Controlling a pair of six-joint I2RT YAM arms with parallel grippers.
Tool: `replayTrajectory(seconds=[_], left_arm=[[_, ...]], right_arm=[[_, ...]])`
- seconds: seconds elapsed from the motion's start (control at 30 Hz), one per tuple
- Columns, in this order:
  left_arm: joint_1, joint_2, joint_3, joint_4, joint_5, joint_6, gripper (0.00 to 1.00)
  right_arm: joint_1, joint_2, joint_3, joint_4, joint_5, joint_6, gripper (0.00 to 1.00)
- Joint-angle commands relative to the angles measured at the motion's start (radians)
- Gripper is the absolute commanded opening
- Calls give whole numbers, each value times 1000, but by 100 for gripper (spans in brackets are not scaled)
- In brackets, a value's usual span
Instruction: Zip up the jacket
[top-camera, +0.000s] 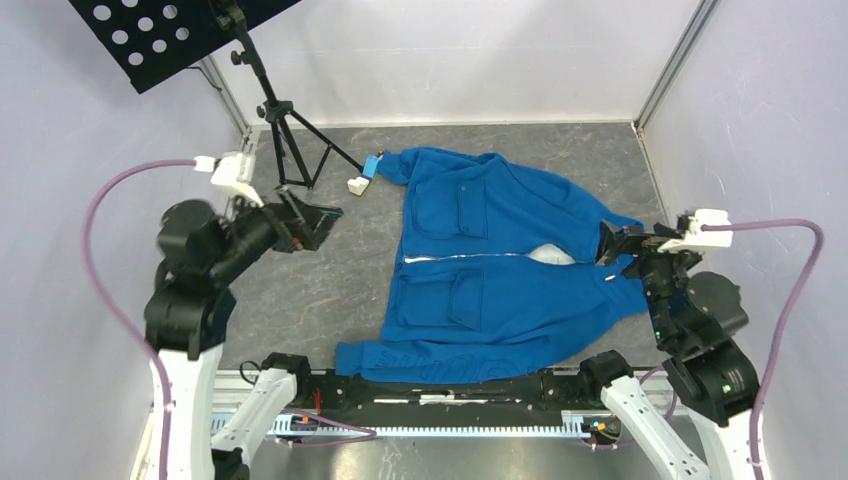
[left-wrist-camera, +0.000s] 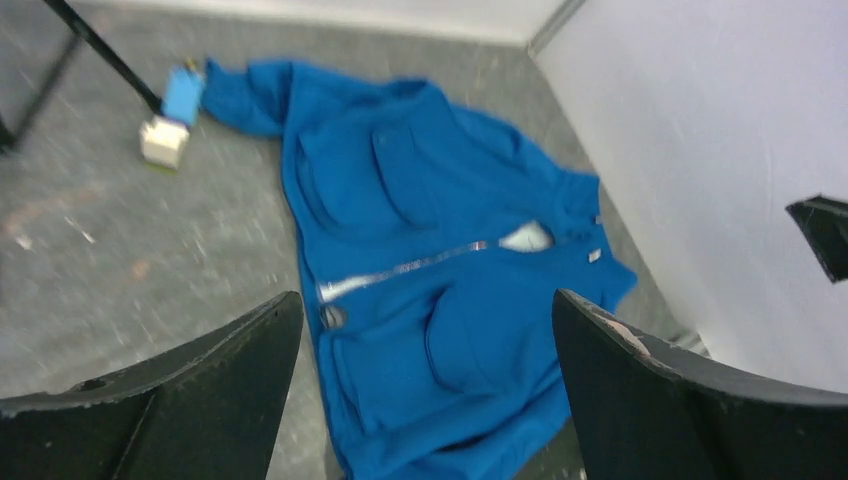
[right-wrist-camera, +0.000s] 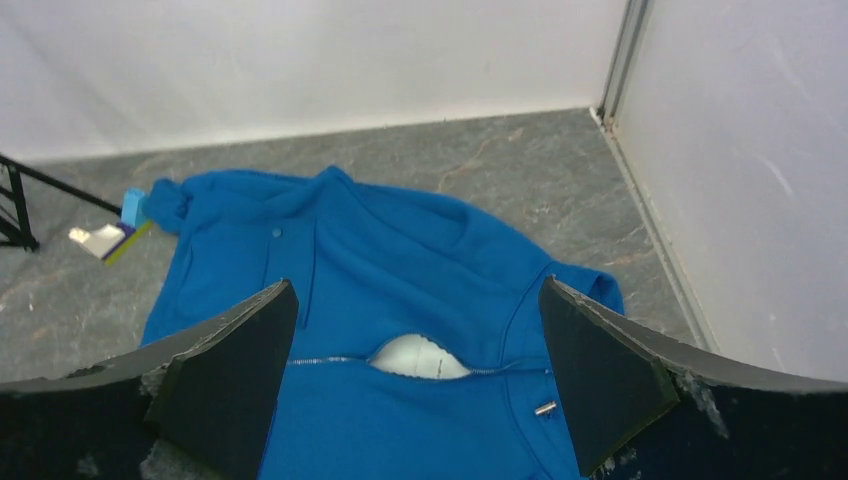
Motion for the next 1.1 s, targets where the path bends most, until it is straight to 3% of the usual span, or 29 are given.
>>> replayTrajectory(seconds=[0.0,0.33,0.5,0.63,0.7,0.9,1.07], left_arm=[[6,61,-79,-32,166,53,100],[-29,82,-350,97,295,-51,100],[-160,114,-477,213,217,-123,100],[-299,236,-460,234,108,-98,98],[-337,318,-427,237,78,-73,95],[-339,531,-353,273,-2,-90,67],[-325,666,-280,304,-14,-121,65]], right_arm=[[-4,62,-58,43,-67,-3,97],[-3,234,-277,210,-313,46,97],[-3,415,-378,397,-607,69,97],[48,598,-396,605,-794,137,98],[111,689,-363,655,-764,139,93],[220,937,-281,779,-766,209,57],[278,1050,-309,957,-756,289,55]])
